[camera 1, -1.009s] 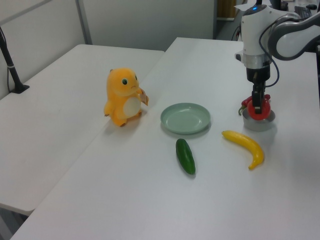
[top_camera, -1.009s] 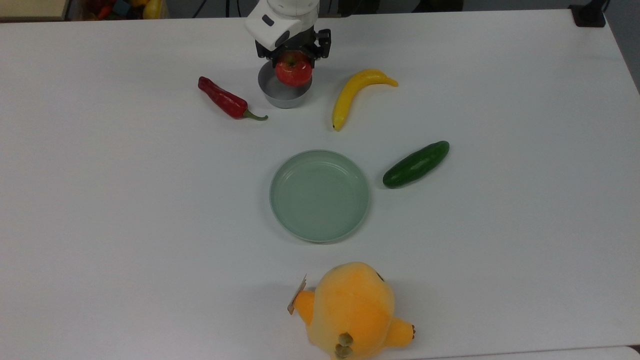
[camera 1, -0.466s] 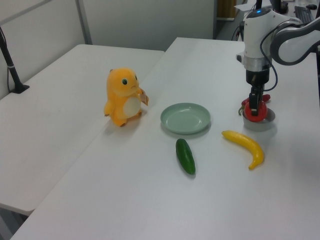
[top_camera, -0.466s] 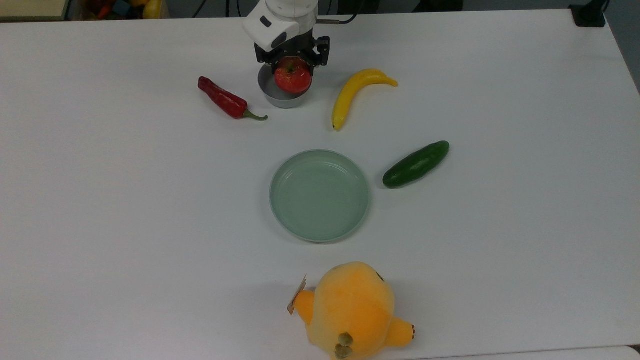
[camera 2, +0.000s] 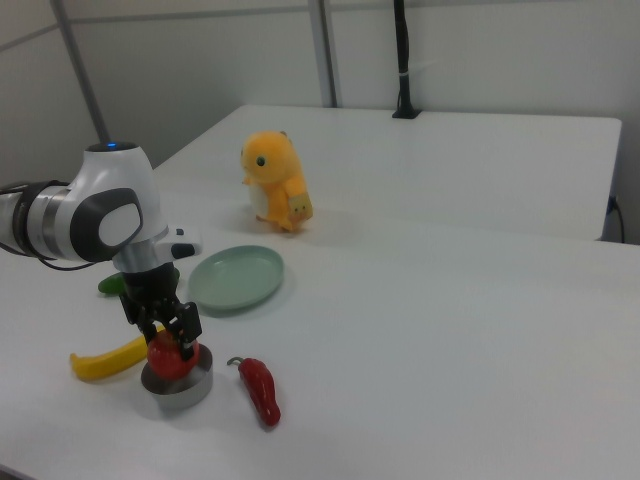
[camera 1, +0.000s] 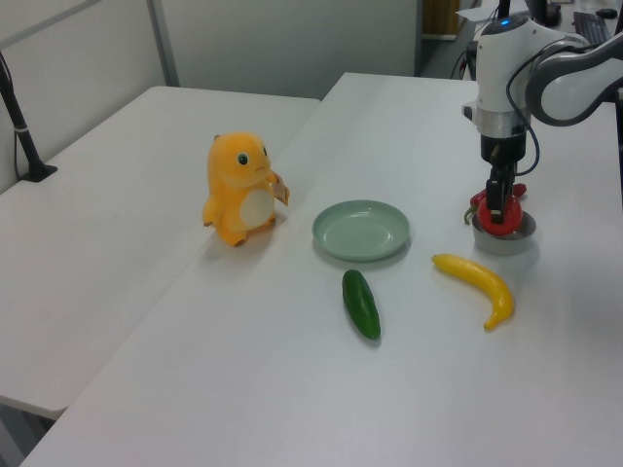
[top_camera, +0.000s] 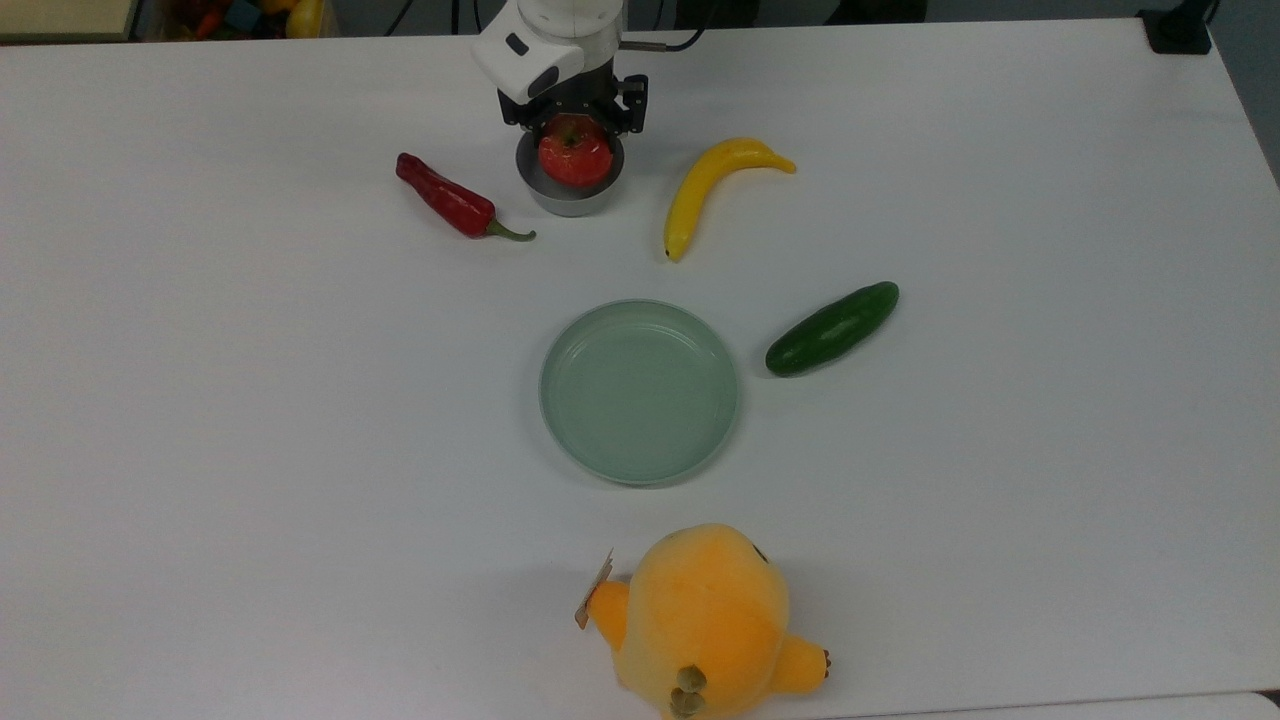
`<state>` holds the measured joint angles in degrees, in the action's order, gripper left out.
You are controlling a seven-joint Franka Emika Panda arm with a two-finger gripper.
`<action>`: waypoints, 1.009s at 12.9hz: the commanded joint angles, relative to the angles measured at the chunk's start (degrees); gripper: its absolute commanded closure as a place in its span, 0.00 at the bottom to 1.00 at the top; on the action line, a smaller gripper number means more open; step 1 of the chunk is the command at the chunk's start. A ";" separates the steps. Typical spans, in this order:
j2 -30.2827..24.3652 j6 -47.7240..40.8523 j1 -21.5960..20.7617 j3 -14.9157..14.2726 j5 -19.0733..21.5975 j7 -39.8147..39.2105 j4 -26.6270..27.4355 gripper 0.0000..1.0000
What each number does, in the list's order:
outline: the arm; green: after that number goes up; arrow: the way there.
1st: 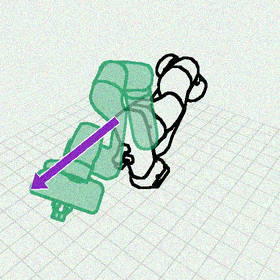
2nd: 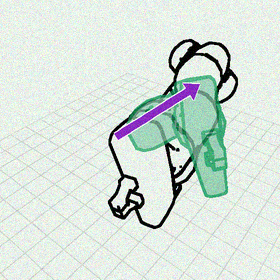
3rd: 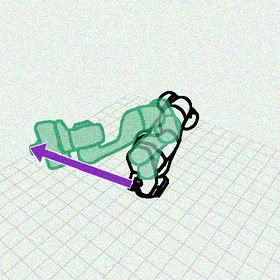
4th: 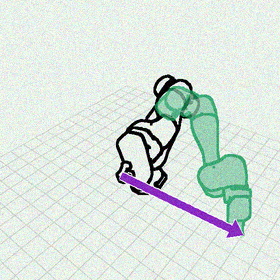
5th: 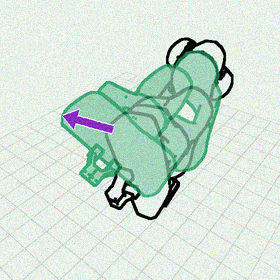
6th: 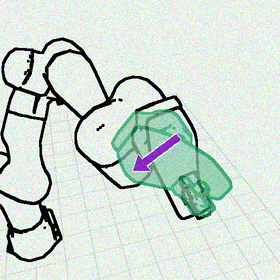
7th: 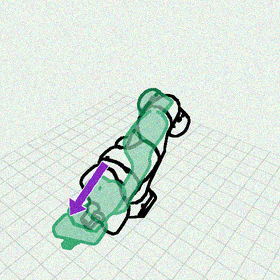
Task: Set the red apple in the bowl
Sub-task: 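Lower the apple into the grey bowl and open the gripper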
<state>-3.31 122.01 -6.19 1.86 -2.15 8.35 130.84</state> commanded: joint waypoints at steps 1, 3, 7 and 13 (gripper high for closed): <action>-1.96 -0.72 0.30 0.16 -0.66 1.23 1.53 0.06; -2.14 -2.03 0.48 0.16 -0.66 1.32 1.26 0.00; -2.23 -3.35 0.66 0.16 -0.66 1.58 -0.48 0.00; -1.96 -14.06 2.94 -0.19 1.26 1.49 -16.90 0.00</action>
<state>-4.95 113.09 -4.04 1.77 -2.13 8.68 120.46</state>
